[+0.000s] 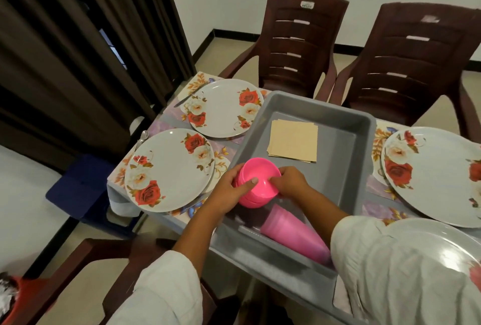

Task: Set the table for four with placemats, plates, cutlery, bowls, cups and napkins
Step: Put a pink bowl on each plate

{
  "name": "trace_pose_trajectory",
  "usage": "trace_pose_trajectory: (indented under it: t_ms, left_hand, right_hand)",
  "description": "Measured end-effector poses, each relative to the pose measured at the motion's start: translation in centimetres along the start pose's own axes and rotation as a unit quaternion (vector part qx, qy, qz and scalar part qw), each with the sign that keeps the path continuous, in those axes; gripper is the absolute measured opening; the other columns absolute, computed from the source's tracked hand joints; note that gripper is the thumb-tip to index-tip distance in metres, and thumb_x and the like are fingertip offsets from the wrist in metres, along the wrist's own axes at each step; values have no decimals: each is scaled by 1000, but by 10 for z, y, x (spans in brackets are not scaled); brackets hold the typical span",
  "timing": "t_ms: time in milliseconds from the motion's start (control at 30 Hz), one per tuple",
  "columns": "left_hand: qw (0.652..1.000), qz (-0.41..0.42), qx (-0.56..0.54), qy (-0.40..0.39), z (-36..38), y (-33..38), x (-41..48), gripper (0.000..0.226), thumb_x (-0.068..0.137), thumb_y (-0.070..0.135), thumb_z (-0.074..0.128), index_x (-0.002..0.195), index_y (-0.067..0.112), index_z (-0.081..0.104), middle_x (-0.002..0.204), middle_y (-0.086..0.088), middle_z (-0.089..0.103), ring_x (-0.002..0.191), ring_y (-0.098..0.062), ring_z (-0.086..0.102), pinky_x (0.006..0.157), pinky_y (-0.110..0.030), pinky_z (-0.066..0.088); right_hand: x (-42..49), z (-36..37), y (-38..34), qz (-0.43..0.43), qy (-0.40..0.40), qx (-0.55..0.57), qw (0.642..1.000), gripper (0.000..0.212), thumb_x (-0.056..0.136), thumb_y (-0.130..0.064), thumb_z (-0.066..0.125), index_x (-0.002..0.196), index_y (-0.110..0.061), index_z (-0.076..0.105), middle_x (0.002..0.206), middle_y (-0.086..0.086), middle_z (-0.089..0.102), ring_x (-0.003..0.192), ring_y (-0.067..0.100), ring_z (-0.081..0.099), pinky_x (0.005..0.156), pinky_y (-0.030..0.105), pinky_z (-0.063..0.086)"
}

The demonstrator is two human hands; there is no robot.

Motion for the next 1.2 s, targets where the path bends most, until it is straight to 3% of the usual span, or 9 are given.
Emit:
trace_pose_trajectory:
  t_ms: [67, 133, 233, 367, 500, 600, 767, 967, 1200]
  left_hand:
    - [999, 19, 28, -35, 2, -2, 3, 90, 72, 36, 90, 147, 39, 40, 136, 12, 49, 120, -10, 52, 89, -27, 54]
    - [996, 33, 71, -50, 5, -2, 6, 111, 59, 39, 97, 150, 41, 33, 142, 10, 42, 127, -14, 48, 97, -35, 55]
    - [988, 62, 140, -24, 13, 3, 8, 126, 49, 46, 98, 152, 42, 26, 147, 8, 32, 134, -19, 40, 105, -47, 50]
    - [981, 107, 162, 28, 23, 11, 7, 120, 53, 36, 100, 148, 39, 28, 142, 12, 28, 134, -19, 38, 103, -39, 48]
    - [981, 131, 141, 36, 29, 26, 4, 112, 57, 29, 99, 145, 38, 30, 138, 14, 31, 131, -14, 40, 96, -29, 49]
    - [981, 146, 125, 31, 29, 38, 6, 115, 55, 34, 98, 148, 39, 31, 144, 11, 35, 133, -16, 42, 99, -38, 54]
    - [985, 142, 93, 7, 17, 55, 13, 118, 55, 43, 97, 150, 42, 27, 144, 12, 39, 127, -13, 47, 87, -21, 54]
    - [990, 106, -90, -32, -7, 70, 19, 105, 56, 57, 93, 146, 38, 42, 136, 5, 58, 126, -24, 57, 96, -40, 57]
    - [962, 65, -245, -106, -74, 66, 53, 77, 76, 30, 82, 141, 44, 45, 143, -7, 50, 131, -34, 52, 89, -56, 57]
  right_hand:
    - [-1, -8, 1, 2, 3, 13, 1000, 29, 90, -18, 65, 116, -9, 72, 98, 17, 74, 85, 35, 73, 79, 51, 62]
    - [-2, -15, 1, 3, 0, 26, 1000, 28, 91, -15, 65, 117, -6, 71, 98, 18, 73, 86, 35, 73, 79, 51, 62]
    - [-6, -24, 0, 6, -8, 41, 999, 30, 95, -13, 64, 123, -5, 68, 102, 19, 72, 89, 35, 73, 80, 50, 62]
    - [-10, -34, -2, -3, -14, 59, 998, 37, 97, -12, 63, 133, -7, 63, 109, 19, 70, 93, 35, 71, 80, 49, 63]
    - [-12, -46, -3, -4, -6, 94, 996, 34, 97, -10, 63, 130, -3, 63, 111, 19, 68, 95, 35, 70, 80, 47, 63]
    - [-13, -52, -8, -8, -2, 120, 993, 33, 98, -10, 63, 130, -2, 62, 112, 19, 67, 97, 34, 70, 83, 45, 63]
    - [-16, -63, -23, -27, 31, 160, 986, 32, 98, -10, 63, 130, -6, 63, 112, 16, 67, 97, 33, 69, 82, 46, 63]
    - [-15, -68, -58, -74, 72, 179, 978, 27, 97, -14, 65, 124, -11, 67, 109, 9, 68, 96, 29, 67, 79, 42, 63]
    - [8, -26, -120, -80, 100, 194, 972, 25, 95, -14, 68, 119, -13, 68, 107, 8, 69, 92, 26, 68, 74, 41, 64]
Point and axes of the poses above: each hand's wrist, its own x-axis towards the middle knuckle, its own z-axis out of the palm, y = z × x, the point moved 6 cm from there along x, towards the middle knuckle
